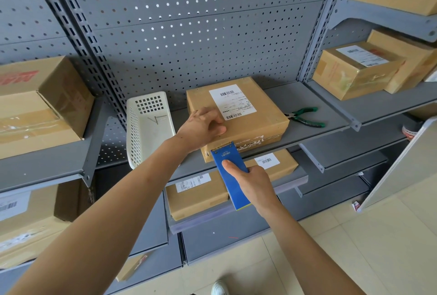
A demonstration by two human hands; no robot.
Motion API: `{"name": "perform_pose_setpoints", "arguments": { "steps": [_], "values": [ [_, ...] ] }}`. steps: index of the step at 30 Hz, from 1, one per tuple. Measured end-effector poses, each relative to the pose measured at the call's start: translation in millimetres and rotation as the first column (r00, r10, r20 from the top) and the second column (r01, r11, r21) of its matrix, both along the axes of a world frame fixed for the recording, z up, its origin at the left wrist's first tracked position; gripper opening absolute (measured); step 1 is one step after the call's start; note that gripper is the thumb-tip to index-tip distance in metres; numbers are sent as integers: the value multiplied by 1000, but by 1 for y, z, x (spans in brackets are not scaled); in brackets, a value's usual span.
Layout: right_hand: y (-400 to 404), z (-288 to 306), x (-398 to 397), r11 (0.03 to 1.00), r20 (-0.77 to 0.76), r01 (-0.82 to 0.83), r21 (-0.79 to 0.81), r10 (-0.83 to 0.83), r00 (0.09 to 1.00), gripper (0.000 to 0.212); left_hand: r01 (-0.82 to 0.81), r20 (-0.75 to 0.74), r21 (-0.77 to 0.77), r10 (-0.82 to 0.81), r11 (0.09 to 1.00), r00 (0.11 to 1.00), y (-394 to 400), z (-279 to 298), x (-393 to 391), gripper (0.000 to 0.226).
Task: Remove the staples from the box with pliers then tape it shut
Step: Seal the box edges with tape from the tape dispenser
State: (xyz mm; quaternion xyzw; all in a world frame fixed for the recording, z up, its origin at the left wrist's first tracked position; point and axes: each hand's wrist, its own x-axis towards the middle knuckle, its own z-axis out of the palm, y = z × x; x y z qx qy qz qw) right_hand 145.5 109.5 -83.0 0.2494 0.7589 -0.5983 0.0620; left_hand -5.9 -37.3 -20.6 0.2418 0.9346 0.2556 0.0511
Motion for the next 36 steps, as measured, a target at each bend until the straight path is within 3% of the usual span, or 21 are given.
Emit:
{"name": "perform_pose_setpoints", "arguments": {
  "steps": [21, 36],
  "values": [
    [-5, 15, 2, 947, -37, 20, 322, -8, 999, 67, 22, 25, -52, -21, 998, 999, 0, 3, -1, 28],
    [4, 28, 2, 731, -30, -21, 682, 57, 998, 68, 6, 39, -45, -5, 999, 999, 1, 5, -3, 27]
  ]
}}
